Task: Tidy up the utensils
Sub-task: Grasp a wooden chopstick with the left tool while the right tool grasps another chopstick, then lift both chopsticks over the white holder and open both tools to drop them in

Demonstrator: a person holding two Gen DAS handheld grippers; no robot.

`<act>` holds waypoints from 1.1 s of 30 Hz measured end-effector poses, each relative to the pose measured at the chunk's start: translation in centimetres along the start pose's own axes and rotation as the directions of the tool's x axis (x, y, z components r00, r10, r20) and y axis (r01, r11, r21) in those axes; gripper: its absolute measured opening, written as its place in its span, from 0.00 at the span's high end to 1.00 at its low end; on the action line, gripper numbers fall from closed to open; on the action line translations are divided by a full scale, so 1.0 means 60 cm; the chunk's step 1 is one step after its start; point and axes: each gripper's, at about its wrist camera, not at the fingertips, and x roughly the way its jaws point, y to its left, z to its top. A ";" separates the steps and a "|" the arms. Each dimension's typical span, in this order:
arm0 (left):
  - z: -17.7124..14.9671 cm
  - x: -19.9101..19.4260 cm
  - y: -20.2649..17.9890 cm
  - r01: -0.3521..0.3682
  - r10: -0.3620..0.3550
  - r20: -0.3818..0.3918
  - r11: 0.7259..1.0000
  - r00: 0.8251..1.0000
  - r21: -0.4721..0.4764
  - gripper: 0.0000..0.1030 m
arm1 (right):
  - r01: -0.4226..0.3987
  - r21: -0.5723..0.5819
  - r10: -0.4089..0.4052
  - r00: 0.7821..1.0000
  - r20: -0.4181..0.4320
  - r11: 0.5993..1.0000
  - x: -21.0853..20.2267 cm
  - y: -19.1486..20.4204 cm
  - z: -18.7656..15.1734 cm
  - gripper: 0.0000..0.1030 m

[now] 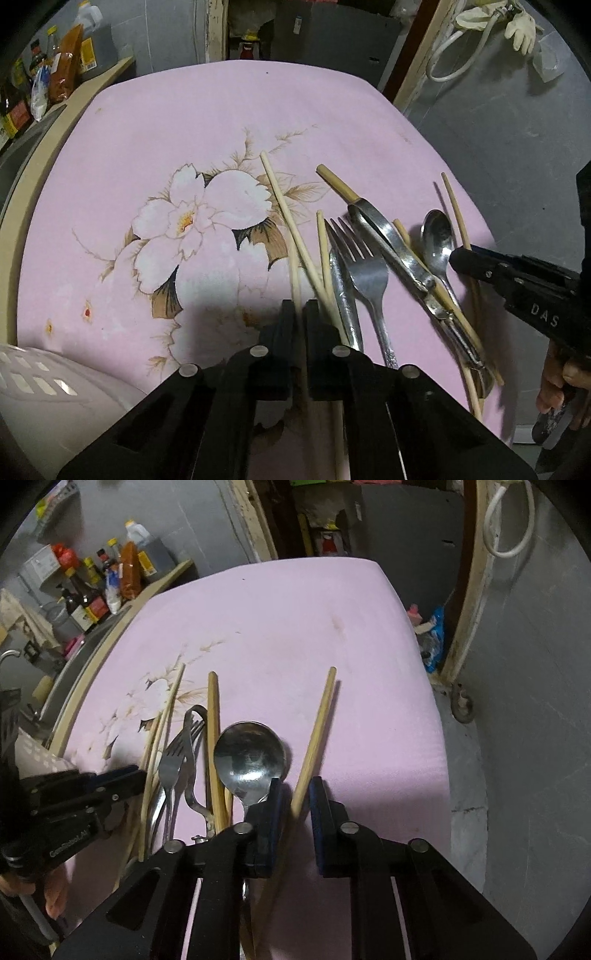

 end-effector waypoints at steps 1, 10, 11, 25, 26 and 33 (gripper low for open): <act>-0.003 -0.004 0.001 0.007 -0.007 0.004 1.000 1.000 0.000 0.98 | -0.008 0.028 0.008 1.000 -0.002 1.000 -0.001 -0.003 -0.001 0.93; -0.061 -0.077 0.003 0.066 -0.066 0.137 0.998 0.988 0.002 0.98 | -0.152 0.169 0.133 0.984 0.121 0.974 -0.055 -0.020 -0.057 0.96; -0.067 -0.091 0.004 0.072 -0.072 0.158 0.997 0.985 0.006 0.98 | -0.165 0.162 0.140 0.978 0.156 0.973 -0.067 -0.017 -0.066 0.96; -0.087 -0.299 0.002 0.089 -0.148 0.599 0.988 0.787 0.127 0.98 | -0.047 -0.220 0.188 0.708 0.681 0.974 -0.243 0.171 -0.133 0.96; -0.085 -0.319 0.011 0.075 -0.134 0.630 0.990 0.765 0.120 0.98 | -0.057 -0.242 0.216 0.679 0.702 0.968 -0.248 0.188 -0.128 0.96; -0.073 -0.424 0.116 0.033 -0.035 0.789 0.999 0.614 0.018 0.98 | -0.129 -0.361 0.373 0.516 0.771 0.924 -0.275 0.288 -0.074 0.96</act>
